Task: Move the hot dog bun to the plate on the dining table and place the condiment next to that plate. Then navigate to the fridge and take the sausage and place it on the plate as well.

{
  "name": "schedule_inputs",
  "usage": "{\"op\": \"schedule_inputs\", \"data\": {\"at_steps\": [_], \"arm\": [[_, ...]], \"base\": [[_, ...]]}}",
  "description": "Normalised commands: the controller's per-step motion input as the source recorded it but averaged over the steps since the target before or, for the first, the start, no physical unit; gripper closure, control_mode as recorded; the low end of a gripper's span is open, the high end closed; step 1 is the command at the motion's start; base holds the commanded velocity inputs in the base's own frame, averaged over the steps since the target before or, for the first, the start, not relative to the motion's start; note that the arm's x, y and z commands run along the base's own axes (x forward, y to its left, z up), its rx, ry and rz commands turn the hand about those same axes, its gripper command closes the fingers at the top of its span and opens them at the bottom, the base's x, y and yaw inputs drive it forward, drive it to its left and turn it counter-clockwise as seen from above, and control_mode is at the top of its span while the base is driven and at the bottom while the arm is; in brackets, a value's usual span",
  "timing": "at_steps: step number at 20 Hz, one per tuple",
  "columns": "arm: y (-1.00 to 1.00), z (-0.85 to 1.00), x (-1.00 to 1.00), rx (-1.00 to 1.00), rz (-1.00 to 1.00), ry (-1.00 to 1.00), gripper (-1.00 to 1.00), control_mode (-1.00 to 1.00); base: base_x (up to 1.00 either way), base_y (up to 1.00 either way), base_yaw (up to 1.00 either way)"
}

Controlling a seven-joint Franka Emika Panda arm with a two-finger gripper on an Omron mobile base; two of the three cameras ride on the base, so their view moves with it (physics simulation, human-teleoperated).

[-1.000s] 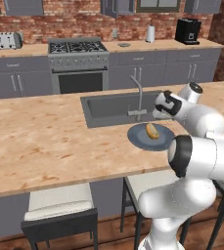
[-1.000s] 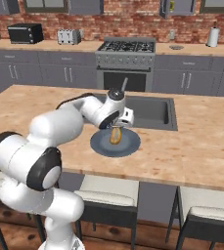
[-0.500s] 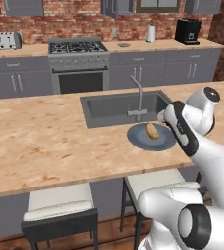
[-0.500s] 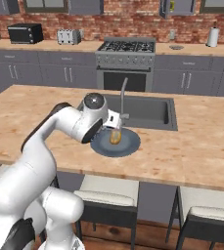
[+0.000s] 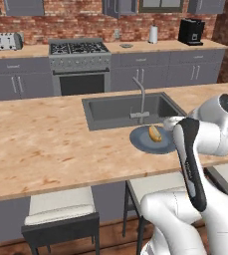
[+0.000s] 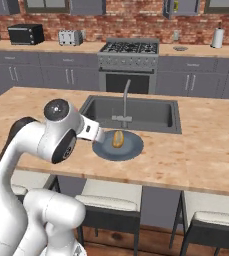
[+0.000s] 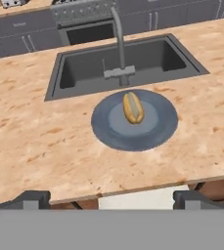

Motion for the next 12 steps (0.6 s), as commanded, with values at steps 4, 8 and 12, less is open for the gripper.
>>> {"op": "schedule_inputs", "data": {"at_steps": [4, 8, 12], "arm": [[0.04, -0.06, -0.97, 0.0, -0.02, -0.08, -1.0, -1.0], [0.16, -0.15, -0.48, -0.05, 0.0, 0.04, -1.0, -1.0], [0.16, -0.09, -0.27, -0.02, 0.0, 0.01, -1.0, -1.0]], "base": [[0.0, 0.0, 0.0], [0.0, 0.0, 0.0], [0.0, 0.0, 0.0]]}}
